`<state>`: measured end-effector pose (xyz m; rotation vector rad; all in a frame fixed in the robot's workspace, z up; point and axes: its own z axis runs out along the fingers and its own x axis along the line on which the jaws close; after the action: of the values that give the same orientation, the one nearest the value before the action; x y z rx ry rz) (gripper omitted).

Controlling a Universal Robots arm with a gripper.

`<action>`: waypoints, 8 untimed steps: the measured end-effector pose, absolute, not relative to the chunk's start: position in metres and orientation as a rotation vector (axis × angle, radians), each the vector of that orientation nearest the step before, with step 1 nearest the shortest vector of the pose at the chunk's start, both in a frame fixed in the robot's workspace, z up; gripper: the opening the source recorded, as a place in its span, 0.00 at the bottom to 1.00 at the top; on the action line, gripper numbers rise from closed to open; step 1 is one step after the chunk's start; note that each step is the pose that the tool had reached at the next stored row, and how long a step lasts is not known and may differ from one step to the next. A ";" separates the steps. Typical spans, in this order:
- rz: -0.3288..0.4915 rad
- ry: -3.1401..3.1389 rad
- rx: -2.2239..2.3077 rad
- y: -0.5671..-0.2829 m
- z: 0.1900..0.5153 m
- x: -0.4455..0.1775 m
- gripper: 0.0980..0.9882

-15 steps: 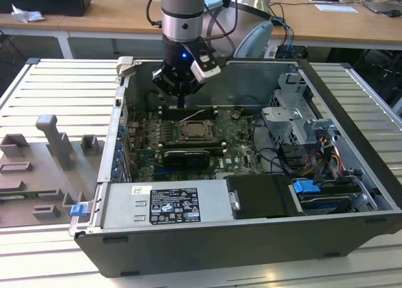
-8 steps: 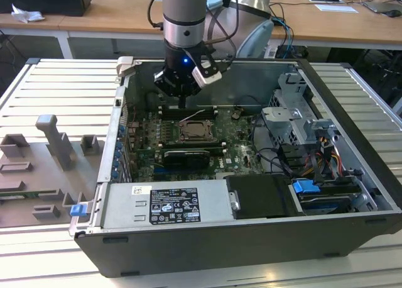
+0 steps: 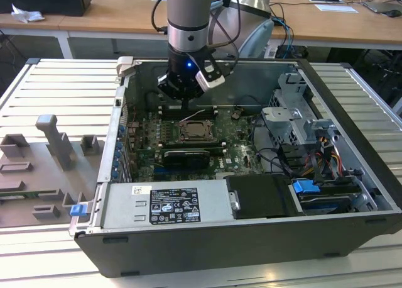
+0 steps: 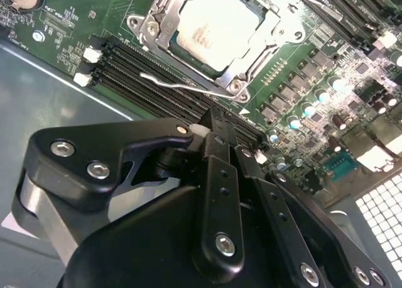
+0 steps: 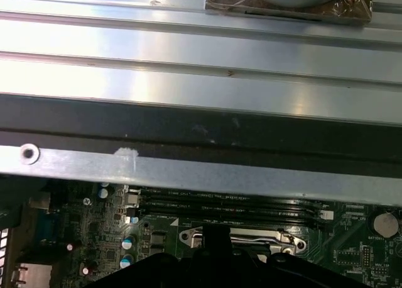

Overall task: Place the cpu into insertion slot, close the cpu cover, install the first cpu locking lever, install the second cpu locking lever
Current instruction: 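Install the first cpu locking lever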

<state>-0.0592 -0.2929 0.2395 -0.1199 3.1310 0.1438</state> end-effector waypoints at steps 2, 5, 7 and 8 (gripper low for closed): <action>0.144 3.131 -0.120 -0.293 0.239 -0.059 0.01; 0.144 3.131 -0.120 -0.293 0.239 -0.059 0.01; 0.144 3.131 -0.120 -0.293 0.238 -0.058 0.01; 0.144 3.131 -0.120 -0.293 0.237 -0.057 0.01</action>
<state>-0.0571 -0.2929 0.2374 -0.1201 3.1310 0.1439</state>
